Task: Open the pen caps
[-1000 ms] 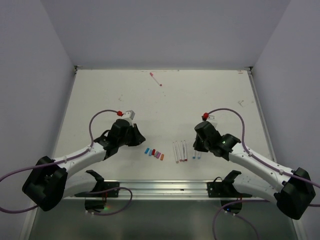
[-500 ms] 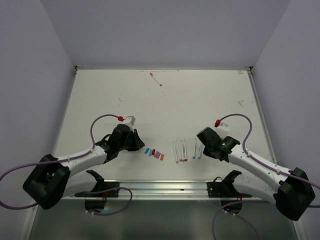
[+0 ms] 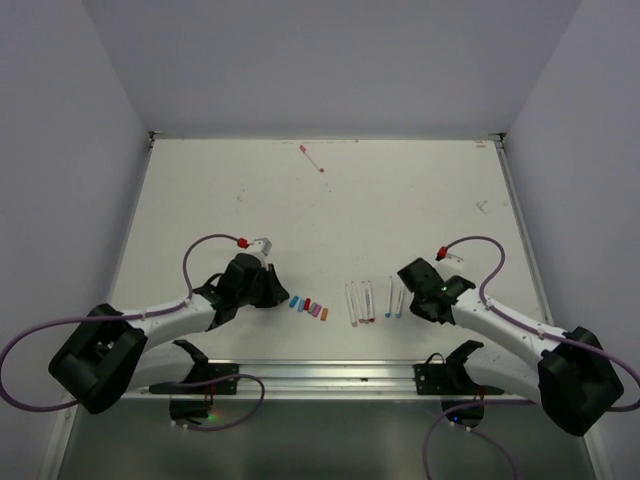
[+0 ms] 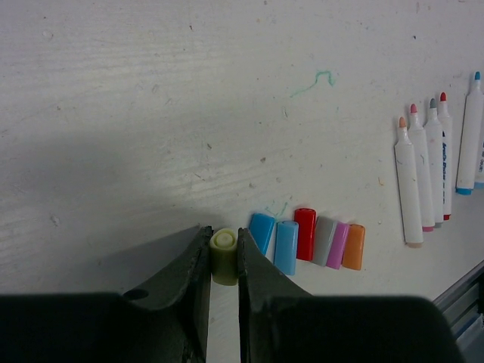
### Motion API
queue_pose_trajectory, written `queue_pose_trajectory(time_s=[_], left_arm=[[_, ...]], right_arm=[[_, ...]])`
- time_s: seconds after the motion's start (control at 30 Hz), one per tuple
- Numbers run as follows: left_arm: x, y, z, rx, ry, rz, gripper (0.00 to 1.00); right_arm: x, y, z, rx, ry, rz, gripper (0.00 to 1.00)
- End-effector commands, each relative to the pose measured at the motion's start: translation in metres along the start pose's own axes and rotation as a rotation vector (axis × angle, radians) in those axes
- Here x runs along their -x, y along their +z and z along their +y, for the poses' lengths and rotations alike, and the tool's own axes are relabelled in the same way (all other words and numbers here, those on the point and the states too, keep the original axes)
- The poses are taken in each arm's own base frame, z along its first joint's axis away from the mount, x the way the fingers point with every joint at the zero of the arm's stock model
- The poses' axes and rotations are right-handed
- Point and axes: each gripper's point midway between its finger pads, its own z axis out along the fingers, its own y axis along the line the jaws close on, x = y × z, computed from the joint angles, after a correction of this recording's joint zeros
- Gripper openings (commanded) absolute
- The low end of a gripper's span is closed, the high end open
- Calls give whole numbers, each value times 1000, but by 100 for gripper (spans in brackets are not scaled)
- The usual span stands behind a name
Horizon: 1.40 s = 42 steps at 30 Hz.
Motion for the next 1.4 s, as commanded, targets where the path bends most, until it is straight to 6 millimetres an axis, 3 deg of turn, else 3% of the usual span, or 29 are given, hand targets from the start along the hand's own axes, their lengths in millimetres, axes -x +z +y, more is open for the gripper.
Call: queue_pose_trajectory(time_s=[0.0, 0.17, 0.3, 0.47, 0.53, 0.57, 0.73, 0.83, 1.0, 1.03, 1.07, 1.23, 1.33, 1.37], left_arm=[[0, 1, -2, -14, -12, -14, 6], [-5, -2, -3, -35, -28, -15, 22], [-4, -5, -5, -39, -31, -24, 29], [-3, -8, -4, -31, -28, -28, 40], [-2, -9, -4, -28, -30, -29, 42], [-2, -9, -5, -30, -31, -29, 43], [4, -14, -6, -22, -42, -52, 46], [22, -21, -12, -12, -40, -104, 53], [81, -37, -32, 41, -3, -231, 63], [89, -38, -31, 77, 5, -243, 65], [110, -40, -43, 79, 17, -266, 65], [150, -42, -67, 80, 14, -335, 68], [168, -36, -68, 118, -17, -378, 70], [176, -25, -68, 151, -31, -374, 71]], right_arm=[[2, 7, 9, 25, 32, -12, 4], [-3, 11, 17, 50, 4, 19, 7], [-8, 13, 22, 71, -6, 42, 12], [-6, 10, 25, 93, -5, 37, 30], [-3, 8, 25, 92, -9, 30, 32], [-3, 8, 23, 89, -13, 28, 43], [-2, 3, 24, 98, -20, 35, 51], [3, -2, 26, 118, -22, 21, 56], [19, -17, 27, 127, -35, -17, 67], [27, -23, 32, 145, -34, -34, 71], [31, -27, 35, 158, -66, -44, 72], [75, -51, 64, 224, -145, -148, 75], [101, -64, 81, 232, -184, -194, 76], [103, -65, 84, 229, -199, -193, 76]])
